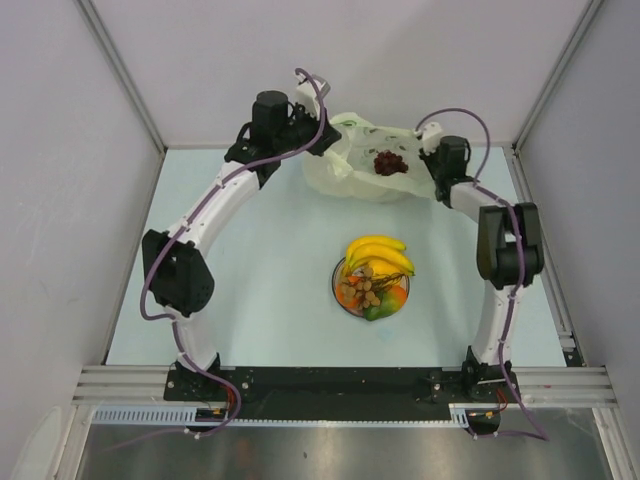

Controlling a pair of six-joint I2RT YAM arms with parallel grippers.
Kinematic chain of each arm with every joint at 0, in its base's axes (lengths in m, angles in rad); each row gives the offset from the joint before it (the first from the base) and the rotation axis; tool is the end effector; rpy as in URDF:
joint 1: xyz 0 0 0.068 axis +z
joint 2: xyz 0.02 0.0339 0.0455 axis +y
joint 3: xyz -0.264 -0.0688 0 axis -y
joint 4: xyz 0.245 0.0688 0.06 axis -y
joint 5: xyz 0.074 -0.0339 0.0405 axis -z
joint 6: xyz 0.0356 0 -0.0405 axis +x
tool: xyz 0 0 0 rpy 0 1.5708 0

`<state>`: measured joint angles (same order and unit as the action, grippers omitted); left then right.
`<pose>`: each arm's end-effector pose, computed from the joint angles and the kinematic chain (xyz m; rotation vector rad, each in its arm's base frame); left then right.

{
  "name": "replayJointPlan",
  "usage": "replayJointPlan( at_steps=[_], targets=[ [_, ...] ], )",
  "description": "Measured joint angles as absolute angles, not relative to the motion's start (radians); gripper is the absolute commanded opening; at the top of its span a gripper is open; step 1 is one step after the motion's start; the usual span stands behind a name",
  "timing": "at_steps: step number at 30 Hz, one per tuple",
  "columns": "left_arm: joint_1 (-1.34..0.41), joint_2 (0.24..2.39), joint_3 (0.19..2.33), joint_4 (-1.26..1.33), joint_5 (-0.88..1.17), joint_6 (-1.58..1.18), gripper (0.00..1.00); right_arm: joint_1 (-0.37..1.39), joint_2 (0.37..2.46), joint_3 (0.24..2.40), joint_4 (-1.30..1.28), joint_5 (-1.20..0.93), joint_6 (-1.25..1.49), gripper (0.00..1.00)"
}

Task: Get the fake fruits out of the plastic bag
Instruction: Move the plastic bag to the center of the board.

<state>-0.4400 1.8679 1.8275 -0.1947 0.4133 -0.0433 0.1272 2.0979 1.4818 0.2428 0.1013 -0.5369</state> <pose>0.3994 -0.2038 0.3912 0.6533 1.7241 -0.7136 0.4858 0.0585 0.2092 -0.5745 1.8740 -0.3691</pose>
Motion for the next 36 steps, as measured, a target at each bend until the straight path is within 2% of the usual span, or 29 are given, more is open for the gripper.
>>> replayJointPlan(
  at_steps=[8, 12, 16, 20, 23, 31, 36],
  targets=[
    [-0.485, 1.858, 1.776, -0.185, 0.602, -0.061, 0.0, -0.082, 1.758, 1.223, 0.16, 0.105, -0.544, 0.35],
    [-0.525, 1.818, 1.658, -0.196, 0.631, -0.059, 0.01, -0.131, 1.569, 1.146, 0.076, 0.037, -0.548, 0.51],
    [-0.55, 1.81, 1.608, -0.202, 0.603, -0.052, 0.01, -0.112, 1.473, 1.116, -0.014, -0.153, -0.523, 0.54],
    [-0.567, 1.81, 1.589, -0.177, 0.573, -0.054, 0.01, -0.044, 1.463, 1.058, -0.074, -0.297, -0.52, 0.54],
    [-0.583, 1.81, 1.584, -0.128, 0.544, -0.067, 0.01, 0.028, 1.475, 1.03, -0.103, -0.323, -0.525, 0.5],
    [-0.665, 1.81, 1.585, -0.019, 0.467, -0.098, 0.01, 0.084, 1.52, 1.029, -0.065, -0.222, -0.525, 0.42],
    [-0.703, 1.812, 1.59, -0.001, 0.424, -0.124, 0.01, 0.138, 1.413, 0.904, -0.164, -0.221, -0.478, 0.43]
  ],
)
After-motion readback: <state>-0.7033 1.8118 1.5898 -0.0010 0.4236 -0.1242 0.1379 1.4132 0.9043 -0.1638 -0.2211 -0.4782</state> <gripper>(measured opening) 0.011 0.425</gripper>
